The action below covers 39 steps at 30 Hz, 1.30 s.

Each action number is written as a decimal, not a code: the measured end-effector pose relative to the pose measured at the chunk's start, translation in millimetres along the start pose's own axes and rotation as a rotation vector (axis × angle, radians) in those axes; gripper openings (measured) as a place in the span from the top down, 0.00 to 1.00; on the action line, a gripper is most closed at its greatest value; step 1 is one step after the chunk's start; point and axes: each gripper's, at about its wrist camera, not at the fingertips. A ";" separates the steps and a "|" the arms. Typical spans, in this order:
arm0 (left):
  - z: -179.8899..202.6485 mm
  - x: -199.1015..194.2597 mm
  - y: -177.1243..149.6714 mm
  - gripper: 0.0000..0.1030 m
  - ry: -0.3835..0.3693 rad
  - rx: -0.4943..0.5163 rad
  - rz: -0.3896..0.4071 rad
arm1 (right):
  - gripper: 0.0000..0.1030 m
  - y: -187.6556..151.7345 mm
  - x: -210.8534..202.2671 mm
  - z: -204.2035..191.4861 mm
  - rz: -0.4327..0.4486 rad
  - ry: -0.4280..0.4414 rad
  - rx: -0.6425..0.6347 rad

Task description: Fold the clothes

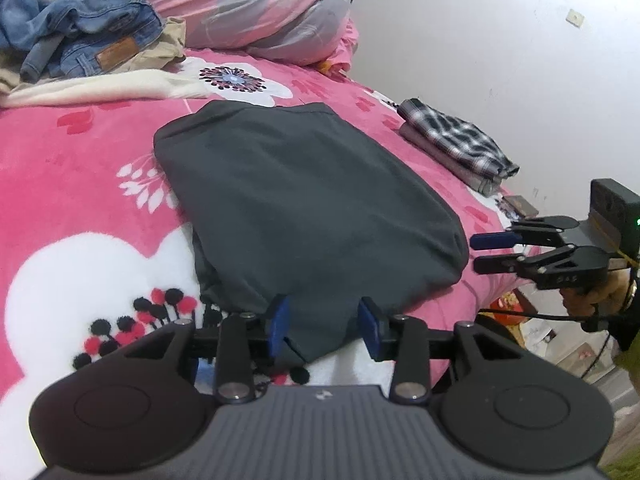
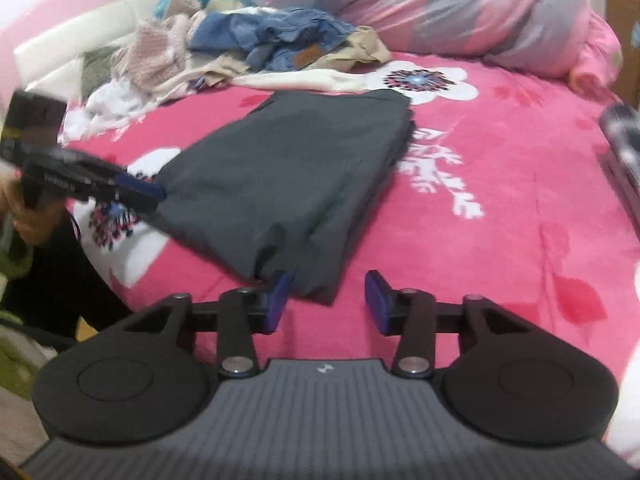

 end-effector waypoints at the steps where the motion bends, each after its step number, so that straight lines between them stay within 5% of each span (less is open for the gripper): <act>1: -0.2 0.2 0.3 0.62 0.001 0.001 -0.002 | 0.59 -0.6 5.0 -2.9 -0.010 0.012 -0.022; 2: -1.0 0.3 0.5 0.62 0.000 -0.001 -0.002 | 0.61 -0.8 9.7 -5.7 -0.020 0.023 -0.044; 5: -2.1 0.5 0.4 0.65 0.008 -0.006 -0.001 | 0.93 4.7 16.7 -10.8 -0.030 0.048 -0.093; 6: -2.5 0.5 0.3 0.66 0.011 -0.003 -0.001 | 0.97 7.5 10.1 -14.4 -0.019 0.036 -0.134; 15: -5.4 0.7 1.9 0.71 0.010 0.015 -0.015 | 1.00 9.8 -4.9 -23.0 -0.062 -0.072 -0.444; 19: -6.1 1.1 2.3 0.71 0.009 0.010 -0.017 | 1.00 -1.7 -0.5 -1.4 -0.091 -0.139 -0.362; 23: -6.4 1.6 2.7 0.71 0.009 0.008 -0.018 | 0.97 -3.8 -13.8 1.6 -0.023 -0.069 -0.264; 25: -6.6 1.9 2.8 0.71 0.008 0.008 -0.018 | 0.83 -1.6 -17.5 -4.0 0.024 -0.012 -0.242; 27: -6.8 2.2 2.9 0.71 0.008 0.008 -0.018 | 0.58 0.1 -13.4 -11.4 0.049 0.024 -0.234; 28: -6.9 2.3 3.0 0.71 0.008 0.008 -0.018 | 0.57 0.3 -6.8 -15.5 0.049 0.031 -0.239; 30: -7.1 2.6 3.1 0.71 0.007 0.007 -0.018 | 0.68 0.1 8.0 -24.7 0.027 0.000 -0.276; 31: -7.2 2.7 3.1 0.71 0.007 0.007 -0.017 | 0.92 0.2 13.4 -28.9 0.019 -0.027 -0.296; 39: -8.3 3.8 3.1 0.72 0.003 0.012 -0.019 | 1.00 -13.9 14.2 -23.8 -0.041 -0.169 -0.360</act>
Point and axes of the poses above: each gripper's, at about its wrist camera, not at the fingertips, and x roughly the way its jaws point, z to its right, y to its top, and after that the axes turned 8 degrees about -x, right-handed
